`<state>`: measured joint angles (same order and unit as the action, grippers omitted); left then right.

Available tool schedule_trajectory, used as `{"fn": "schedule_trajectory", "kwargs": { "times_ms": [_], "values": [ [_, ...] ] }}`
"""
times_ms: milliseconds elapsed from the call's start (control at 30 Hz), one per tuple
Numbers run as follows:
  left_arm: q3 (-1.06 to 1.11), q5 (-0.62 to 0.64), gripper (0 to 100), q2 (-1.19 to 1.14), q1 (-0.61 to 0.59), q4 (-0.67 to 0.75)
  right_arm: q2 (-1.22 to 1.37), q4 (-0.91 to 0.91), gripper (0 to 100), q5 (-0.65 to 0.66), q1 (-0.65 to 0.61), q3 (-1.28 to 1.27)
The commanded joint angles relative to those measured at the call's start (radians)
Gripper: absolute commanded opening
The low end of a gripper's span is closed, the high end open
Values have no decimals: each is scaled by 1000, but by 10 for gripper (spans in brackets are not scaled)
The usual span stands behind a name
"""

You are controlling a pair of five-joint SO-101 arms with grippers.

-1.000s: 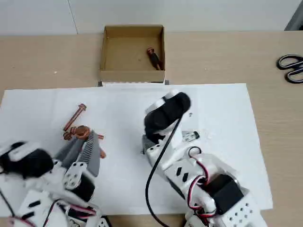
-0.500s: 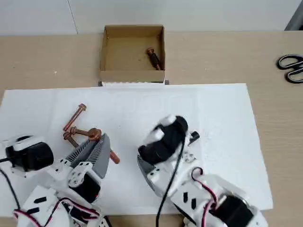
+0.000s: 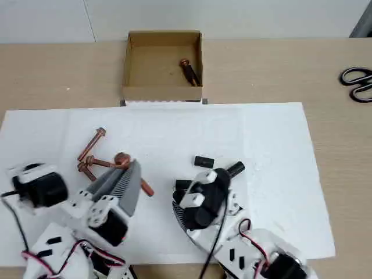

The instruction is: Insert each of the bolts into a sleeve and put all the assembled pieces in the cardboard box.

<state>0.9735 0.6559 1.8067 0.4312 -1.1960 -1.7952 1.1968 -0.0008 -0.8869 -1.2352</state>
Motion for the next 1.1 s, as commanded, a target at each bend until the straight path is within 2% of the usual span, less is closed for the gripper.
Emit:
{"fn": "schedule_trajectory", "kwargs": {
  "times_ms": [0,267,500,667,1067],
  "values": [
    [35,5,6,8,49,81,-18,-111,5,44,-27,-20],
    [97,5,6,8,63,155,-18,-205,5,94,-97,-89],
    [99,3,6,8,63,152,-18,-208,5,94,-88,-87],
    [99,-46,6,8,57,153,-18,-208,5,94,-28,-75],
    [171,-41,6,8,61,195,-18,-249,5,94,-24,-54]
  ]
}}
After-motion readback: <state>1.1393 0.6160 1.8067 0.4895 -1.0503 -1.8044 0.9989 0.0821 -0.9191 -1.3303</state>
